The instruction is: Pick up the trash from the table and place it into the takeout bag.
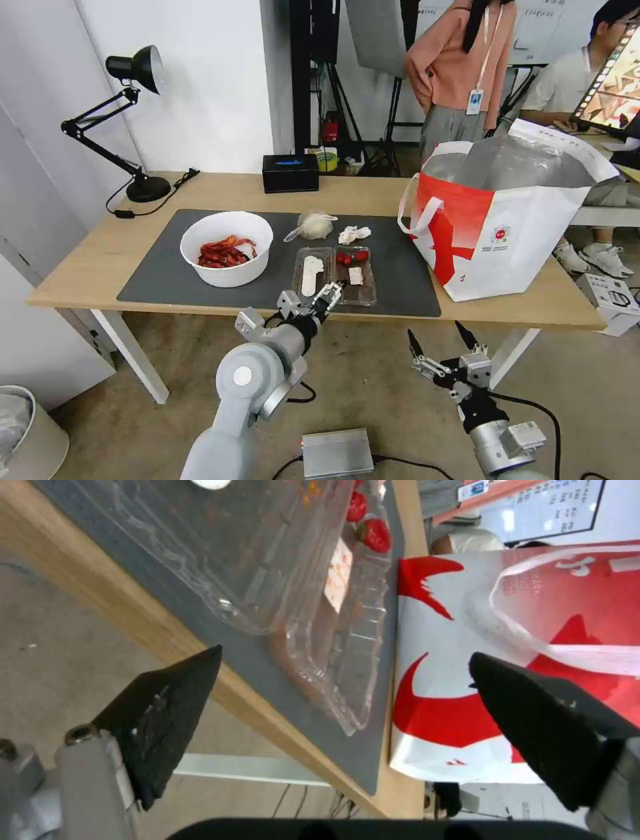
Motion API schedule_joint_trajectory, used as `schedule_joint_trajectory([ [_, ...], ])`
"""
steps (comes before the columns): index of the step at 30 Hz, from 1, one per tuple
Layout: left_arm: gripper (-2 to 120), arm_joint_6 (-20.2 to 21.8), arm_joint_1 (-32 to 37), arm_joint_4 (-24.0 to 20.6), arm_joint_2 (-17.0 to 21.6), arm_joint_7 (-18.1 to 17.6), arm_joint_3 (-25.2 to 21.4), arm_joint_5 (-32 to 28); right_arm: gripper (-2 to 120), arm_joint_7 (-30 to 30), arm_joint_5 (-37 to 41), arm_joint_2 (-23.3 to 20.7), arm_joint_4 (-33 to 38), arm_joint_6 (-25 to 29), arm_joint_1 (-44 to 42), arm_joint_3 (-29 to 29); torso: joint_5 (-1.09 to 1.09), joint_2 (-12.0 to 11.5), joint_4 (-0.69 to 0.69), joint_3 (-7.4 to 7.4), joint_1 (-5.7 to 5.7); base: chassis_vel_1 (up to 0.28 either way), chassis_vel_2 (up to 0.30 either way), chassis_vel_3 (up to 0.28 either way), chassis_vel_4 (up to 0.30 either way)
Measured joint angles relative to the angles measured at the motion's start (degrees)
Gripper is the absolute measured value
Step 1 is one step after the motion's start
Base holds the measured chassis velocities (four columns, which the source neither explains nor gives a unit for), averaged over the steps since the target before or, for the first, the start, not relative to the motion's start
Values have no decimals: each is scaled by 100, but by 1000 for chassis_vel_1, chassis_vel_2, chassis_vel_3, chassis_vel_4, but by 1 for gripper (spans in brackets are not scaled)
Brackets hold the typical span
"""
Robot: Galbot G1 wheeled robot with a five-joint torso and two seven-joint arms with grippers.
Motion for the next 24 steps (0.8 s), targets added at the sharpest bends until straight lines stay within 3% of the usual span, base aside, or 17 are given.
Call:
schedule_joint_trajectory([
  [24,100,-135,-103,123,-61,-28,-65,-19,100,-8,3,33,-46,113,-33,-20,0,0,0,0,0,0,0,0,0],
])
